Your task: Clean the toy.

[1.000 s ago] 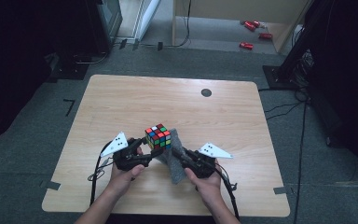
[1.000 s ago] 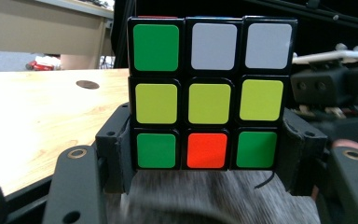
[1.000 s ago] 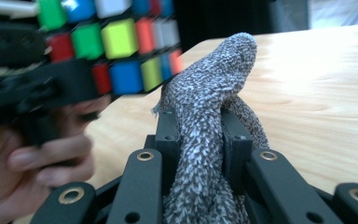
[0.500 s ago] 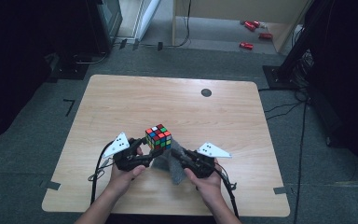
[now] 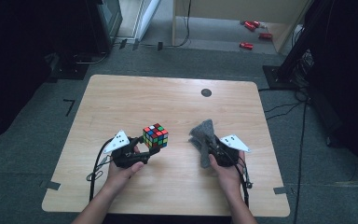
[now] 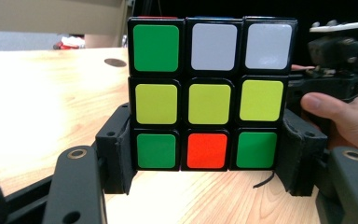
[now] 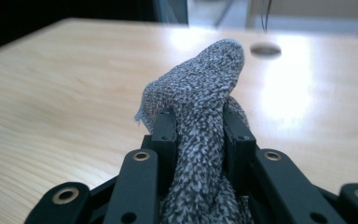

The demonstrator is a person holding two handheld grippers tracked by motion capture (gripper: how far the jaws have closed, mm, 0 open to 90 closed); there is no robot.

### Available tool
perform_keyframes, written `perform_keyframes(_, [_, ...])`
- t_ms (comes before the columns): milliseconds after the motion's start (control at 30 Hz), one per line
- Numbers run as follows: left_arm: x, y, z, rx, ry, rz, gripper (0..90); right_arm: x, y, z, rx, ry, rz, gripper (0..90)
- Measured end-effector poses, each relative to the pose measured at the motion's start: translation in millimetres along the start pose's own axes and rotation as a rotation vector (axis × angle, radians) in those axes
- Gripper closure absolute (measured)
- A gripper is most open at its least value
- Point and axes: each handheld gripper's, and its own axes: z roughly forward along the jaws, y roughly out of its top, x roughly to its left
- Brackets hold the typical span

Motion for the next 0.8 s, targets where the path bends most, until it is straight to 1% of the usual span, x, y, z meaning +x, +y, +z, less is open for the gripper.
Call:
perform_keyframes(100, [-0.4, -1.0, 1.5, 0.017, 0.003, 0.007, 34.5, -2.9, -5.2, 7.2, 0.050, 0.003, 0.031, 64.8])
perform_keyframes(167, [0.0, -1.2, 2.1, 0.026, 0.002, 0.003, 34.5, -4.4, -5.6, 8.4, 0.050, 0.002, 0.043, 58.4])
perform_keyframes(233, [1.4, -0.8, 2.4, 0.037, -0.001, -0.006, 34.4, -4.5, -3.3, 6.5, 0.023, 0.017, 0.033, 50.7])
perform_keyframes(267, [2.2, -0.6, 2.6, 0.040, -0.005, -0.012, 34.5, -3.6, -1.0, 4.8, 0.009, 0.028, 0.023, 48.3])
perform_keyframes(300, [3.3, -0.6, 2.6, 0.044, -0.008, -0.019, 34.5, -2.3, 1.6, 2.7, -0.012, 0.047, 0.013, 45.9])
perform_keyframes(333, [4.6, -0.5, 2.8, 0.052, -0.013, -0.027, 34.5, -0.6, 4.2, 0.4, -0.039, 0.076, 0.004, 43.8])
perform_keyframes(433, [8.0, 1.0, 3.7, 0.091, -0.021, -0.030, 34.5, 7.2, 10.1, -5.2, -0.104, 0.157, -0.049, 40.8])
perform_keyframes(500, [9.9, 1.8, 3.3, 0.101, -0.028, -0.035, 34.5, 13.6, 11.0, -6.8, -0.125, 0.216, -0.083, 39.2])
perform_keyframes(533, [10.8, 2.0, 3.2, 0.104, -0.032, -0.041, 34.5, 17.0, 10.7, -6.9, -0.131, 0.238, -0.102, 38.2])
perform_keyframes(600, [13.0, 2.7, 2.9, 0.113, -0.049, -0.050, 34.5, 24.3, 9.6, -6.2, -0.144, 0.277, -0.147, 36.5])
perform_keyframes(667, [15.0, 4.1, 3.0, 0.122, -0.080, -0.063, 34.5, 32.0, 7.8, -5.6, -0.163, 0.302, -0.200, 36.7])
perform_keyframes(733, [15.5, 5.6, 3.3, 0.136, -0.089, -0.060, 34.5, 40.0, 5.4, -5.4, -0.188, 0.346, -0.244, 36.7])
perform_keyframes(800, [16.6, 6.3, 3.9, 0.152, -0.111, -0.063, 34.5, 47.9, 3.1, -4.9, -0.202, 0.382, -0.283, 36.4])
